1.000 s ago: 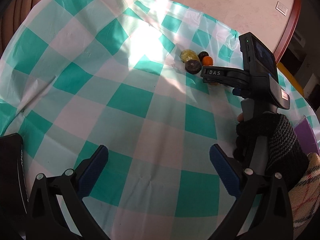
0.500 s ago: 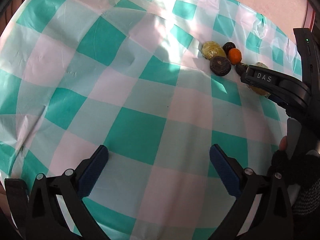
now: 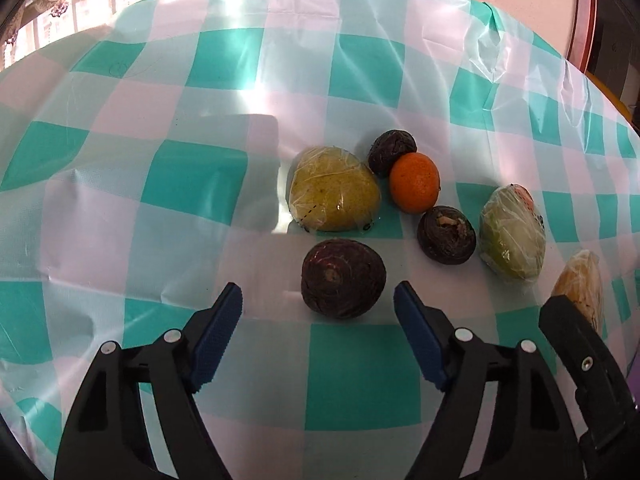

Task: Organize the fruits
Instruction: 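Grasp the dark round fruit with the left tool while the right tool grasps the wrapped pale fruit, then lift both held fruits and carry them toward the purple box, then open both tools to drop the dark fruit and wrapped pale fruit into the box, then withdraw both tools from the box and approach the remaining fruit cluster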

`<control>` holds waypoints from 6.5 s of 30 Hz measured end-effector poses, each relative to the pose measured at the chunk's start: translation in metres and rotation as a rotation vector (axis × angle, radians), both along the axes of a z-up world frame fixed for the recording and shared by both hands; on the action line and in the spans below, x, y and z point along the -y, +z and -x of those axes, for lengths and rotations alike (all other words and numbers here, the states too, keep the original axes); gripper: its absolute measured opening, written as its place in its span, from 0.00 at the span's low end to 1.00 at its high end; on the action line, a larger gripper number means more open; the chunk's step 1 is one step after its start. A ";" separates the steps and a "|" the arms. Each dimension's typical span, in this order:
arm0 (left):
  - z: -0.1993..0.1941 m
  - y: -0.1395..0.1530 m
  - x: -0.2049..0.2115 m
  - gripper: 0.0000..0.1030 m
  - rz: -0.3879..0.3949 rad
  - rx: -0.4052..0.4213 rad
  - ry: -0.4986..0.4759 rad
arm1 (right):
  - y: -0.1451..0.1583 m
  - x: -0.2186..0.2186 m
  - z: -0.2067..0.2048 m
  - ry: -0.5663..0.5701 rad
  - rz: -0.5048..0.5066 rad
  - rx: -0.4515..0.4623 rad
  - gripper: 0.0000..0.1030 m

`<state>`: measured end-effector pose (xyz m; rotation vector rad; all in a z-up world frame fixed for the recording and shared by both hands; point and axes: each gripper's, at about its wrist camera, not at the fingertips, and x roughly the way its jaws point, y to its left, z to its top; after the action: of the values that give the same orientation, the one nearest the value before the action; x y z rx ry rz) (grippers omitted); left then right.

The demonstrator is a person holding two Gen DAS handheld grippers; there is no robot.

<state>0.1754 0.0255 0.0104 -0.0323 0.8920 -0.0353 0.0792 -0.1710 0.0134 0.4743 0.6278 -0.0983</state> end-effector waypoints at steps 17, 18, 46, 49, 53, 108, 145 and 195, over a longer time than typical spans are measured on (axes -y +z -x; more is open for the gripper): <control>0.035 0.019 -0.047 0.37 0.144 0.162 0.178 | 0.000 -0.003 -0.003 0.020 0.000 0.004 0.58; 0.047 0.018 -0.049 0.37 0.140 0.164 0.187 | 0.000 -0.003 -0.003 0.022 0.000 0.002 0.58; 0.233 0.006 -0.099 0.37 0.174 0.159 0.208 | 0.001 -0.038 0.049 0.269 0.026 0.013 0.58; 0.232 0.006 -0.100 0.37 0.174 0.153 0.208 | 0.001 -0.041 0.060 0.294 0.032 0.020 0.58; 0.230 0.005 -0.100 0.37 0.173 0.146 0.205 | 0.001 -0.046 0.069 0.330 0.041 0.025 0.58; 0.285 0.082 0.046 0.37 0.126 0.269 -0.192 | 0.108 0.041 0.228 0.381 0.138 0.076 0.58; 0.271 0.058 0.340 0.65 -0.259 -0.119 -0.768 | 0.045 0.222 0.296 0.115 0.358 -0.320 0.60; 0.290 0.069 0.120 0.98 0.007 0.189 -0.337 | 0.117 0.133 0.327 0.149 0.247 0.173 0.84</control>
<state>-0.1148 -0.0941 0.0796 0.1138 0.7009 -0.3504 -0.2474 -0.3035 0.1305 0.1935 0.4712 0.0071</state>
